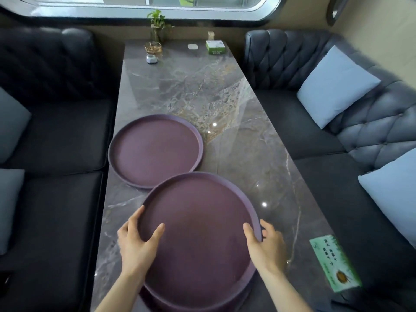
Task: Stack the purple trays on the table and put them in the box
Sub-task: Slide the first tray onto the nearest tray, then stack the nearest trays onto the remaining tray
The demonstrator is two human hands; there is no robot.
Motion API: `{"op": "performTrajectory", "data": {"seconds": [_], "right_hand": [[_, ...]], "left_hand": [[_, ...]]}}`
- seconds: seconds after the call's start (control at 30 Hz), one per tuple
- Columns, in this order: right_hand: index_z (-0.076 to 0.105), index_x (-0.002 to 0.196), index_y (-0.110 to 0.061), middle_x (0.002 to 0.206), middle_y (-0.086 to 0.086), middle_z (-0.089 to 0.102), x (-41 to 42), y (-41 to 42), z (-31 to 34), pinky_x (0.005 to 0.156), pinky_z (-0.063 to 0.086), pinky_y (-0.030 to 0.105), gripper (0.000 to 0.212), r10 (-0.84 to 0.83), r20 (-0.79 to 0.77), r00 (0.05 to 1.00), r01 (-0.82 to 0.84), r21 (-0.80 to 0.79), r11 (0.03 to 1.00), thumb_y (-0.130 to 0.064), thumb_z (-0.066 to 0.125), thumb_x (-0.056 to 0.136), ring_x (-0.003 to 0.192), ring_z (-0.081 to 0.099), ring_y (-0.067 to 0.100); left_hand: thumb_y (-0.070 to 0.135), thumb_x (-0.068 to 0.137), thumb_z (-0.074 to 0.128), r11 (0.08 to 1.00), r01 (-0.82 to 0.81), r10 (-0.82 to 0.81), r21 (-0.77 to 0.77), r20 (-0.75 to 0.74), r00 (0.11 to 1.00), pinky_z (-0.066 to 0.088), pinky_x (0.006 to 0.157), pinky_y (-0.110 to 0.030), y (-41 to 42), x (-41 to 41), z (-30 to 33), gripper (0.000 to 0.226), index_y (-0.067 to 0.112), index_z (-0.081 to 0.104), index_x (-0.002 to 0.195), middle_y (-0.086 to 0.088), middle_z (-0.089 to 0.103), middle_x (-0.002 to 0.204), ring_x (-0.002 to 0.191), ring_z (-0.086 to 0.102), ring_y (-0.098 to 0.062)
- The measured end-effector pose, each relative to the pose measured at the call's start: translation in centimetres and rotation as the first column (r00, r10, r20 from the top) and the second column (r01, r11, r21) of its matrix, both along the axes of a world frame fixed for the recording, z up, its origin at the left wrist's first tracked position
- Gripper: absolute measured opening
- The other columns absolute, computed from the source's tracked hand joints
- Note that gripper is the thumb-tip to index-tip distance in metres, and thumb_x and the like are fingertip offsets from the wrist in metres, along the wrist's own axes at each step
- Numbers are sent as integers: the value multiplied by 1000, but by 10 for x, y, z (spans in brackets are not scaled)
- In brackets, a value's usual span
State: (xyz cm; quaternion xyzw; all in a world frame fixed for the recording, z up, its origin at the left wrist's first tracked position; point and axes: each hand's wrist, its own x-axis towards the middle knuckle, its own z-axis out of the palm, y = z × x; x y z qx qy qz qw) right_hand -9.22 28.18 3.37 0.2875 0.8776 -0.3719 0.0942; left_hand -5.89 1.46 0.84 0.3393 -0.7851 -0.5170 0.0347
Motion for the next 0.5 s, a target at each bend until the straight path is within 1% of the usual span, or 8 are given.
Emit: {"op": "performTrajectory", "data": {"seconds": [0.1, 0.17, 0.27, 0.37, 0.5], "right_hand": [[53, 140, -18, 127, 10, 55, 14, -6, -6, 95, 47, 42, 65, 23, 11, 1000, -24, 56, 998, -51, 65, 86, 114, 59, 28], [51, 143, -17, 130, 11, 54, 20, -8, -7, 95, 46, 41, 65, 45, 27, 999, -47, 108, 993, -48, 65, 88, 115, 59, 29], [45, 146, -18, 135, 10, 52, 27, -9, -8, 92, 46, 41, 67, 69, 77, 995, -81, 157, 984, -49, 63, 89, 118, 59, 28], [43, 147, -16, 137, 10, 53, 36, -7, -17, 98, 46, 42, 70, 72, 115, 991, -89, 152, 984, -47, 64, 89, 124, 56, 29], [42, 149, -13, 139, 11, 54, 37, -5, -28, 105, 42, 44, 70, 53, 113, 992, -68, 138, 988, -36, 70, 88, 130, 52, 30]], "left_hand": [[45, 71, 77, 1000, 1, 1, -19, 60, 998, 31, 114, -52, -4, 18, -9, 73, 50, 42, 135, -5, 38, 140, 134, 36, -27], [47, 71, 76, 999, 16, -10, -52, 101, 995, 29, 114, -54, -4, 25, -13, 74, 47, 41, 136, -7, 40, 141, 135, 34, -30], [44, 73, 76, 993, 23, -7, -113, 140, 990, 29, 112, -53, -4, 37, -20, 73, 39, 43, 138, -11, 45, 139, 135, 35, -32], [38, 74, 77, 987, 40, -18, -153, 145, 989, 30, 112, -52, -5, 46, -26, 74, 33, 43, 139, -12, 46, 139, 135, 36, -32], [35, 75, 76, 964, 86, -41, -250, 183, 982, 38, 106, -52, -8, 43, -27, 72, 28, 43, 138, -13, 50, 136, 130, 43, -34]]}}
